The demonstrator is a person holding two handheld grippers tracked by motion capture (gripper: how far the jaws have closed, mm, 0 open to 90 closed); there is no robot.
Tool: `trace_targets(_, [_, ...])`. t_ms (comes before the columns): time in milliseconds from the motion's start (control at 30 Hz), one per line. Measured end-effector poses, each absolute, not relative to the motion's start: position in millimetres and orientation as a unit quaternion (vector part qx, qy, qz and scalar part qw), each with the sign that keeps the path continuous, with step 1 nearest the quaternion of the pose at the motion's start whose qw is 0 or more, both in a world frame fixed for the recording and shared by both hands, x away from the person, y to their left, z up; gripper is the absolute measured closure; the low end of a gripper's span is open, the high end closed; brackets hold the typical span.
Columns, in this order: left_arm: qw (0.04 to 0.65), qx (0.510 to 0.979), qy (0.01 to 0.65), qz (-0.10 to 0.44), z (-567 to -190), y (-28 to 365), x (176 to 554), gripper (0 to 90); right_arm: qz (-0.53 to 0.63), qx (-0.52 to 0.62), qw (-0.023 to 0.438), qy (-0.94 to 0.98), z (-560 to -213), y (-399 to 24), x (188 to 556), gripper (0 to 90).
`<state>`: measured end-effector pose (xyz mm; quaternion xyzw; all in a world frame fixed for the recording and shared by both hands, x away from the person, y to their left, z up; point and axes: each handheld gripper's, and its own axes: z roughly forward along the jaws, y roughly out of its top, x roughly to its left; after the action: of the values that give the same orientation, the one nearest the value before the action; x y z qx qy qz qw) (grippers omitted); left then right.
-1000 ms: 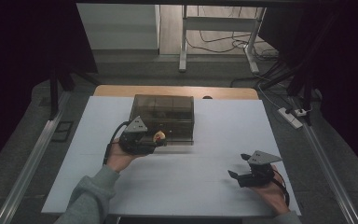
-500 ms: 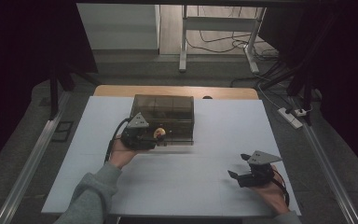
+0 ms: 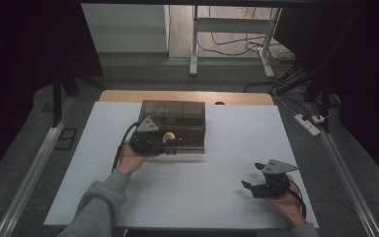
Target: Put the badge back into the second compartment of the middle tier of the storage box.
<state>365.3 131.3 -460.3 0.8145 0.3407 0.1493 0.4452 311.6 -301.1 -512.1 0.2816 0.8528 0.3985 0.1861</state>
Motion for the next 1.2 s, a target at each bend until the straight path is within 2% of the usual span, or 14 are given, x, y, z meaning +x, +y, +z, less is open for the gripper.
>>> trace_targets(667, [0.418, 0.826, 0.349, 0.147, -478.4, 123.4, 380.7, 46.4, 0.395, 0.281, 0.187, 0.854, -512.6, -301.4, 311.6, 14.7])
trace_targets(1200, [0.416, 0.829, 0.342, 0.152, -477.1, 120.3, 377.6, 44.1, 0.393, 0.279, 0.186, 0.856, -513.1, -300.9, 311.3, 14.7])
